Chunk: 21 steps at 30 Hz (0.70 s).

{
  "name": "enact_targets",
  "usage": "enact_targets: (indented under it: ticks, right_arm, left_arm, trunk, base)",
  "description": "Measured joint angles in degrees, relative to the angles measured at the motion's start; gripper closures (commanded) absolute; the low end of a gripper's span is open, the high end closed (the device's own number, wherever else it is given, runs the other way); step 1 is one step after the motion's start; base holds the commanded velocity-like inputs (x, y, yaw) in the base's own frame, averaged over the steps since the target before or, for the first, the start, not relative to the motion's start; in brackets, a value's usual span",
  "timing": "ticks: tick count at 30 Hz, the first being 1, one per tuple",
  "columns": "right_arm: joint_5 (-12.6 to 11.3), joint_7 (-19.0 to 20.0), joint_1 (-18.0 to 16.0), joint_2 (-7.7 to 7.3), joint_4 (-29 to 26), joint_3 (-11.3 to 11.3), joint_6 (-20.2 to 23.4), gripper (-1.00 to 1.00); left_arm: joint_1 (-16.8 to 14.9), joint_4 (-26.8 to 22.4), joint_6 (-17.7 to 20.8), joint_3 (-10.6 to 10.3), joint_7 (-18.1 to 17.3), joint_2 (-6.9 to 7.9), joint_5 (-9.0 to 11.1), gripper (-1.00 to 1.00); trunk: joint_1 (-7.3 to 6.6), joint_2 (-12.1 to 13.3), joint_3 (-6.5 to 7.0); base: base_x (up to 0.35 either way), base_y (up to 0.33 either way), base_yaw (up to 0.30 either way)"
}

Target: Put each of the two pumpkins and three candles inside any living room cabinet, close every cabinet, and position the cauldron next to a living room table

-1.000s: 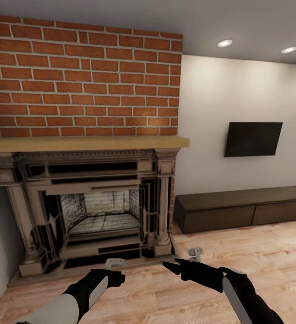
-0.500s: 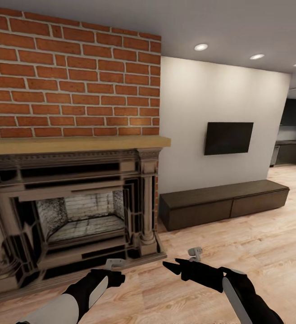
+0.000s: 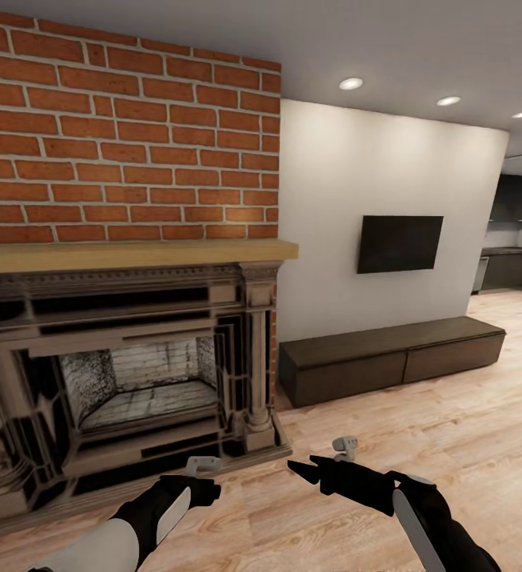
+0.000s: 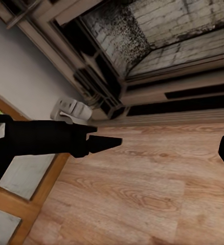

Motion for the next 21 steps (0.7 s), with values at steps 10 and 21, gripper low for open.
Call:
enact_targets:
  ticks: [10, 21]
  right_arm:
    - [0.1, 0.1, 0.0, 0.00, 0.0, -0.1, 0.0, -1.00]
    - [0.1, 0.1, 0.0, 0.00, 0.0, -0.1, 0.0, -1.00]
  left_arm:
    - [0.0, 0.0, 0.0, 0.0, 0.0, 0.00, 0.0, -1.00]
    - [0.0, 0.0, 0.0, 0.0, 0.3, 0.00, 0.0, -1.00]
  trunk:
    - [0.00, 0.0, 0.00]
    - [-0.03, 0.0, 0.00]
  base:
    - [0.001, 0.000, -0.270]
    - [0.219, 0.000, -0.293]
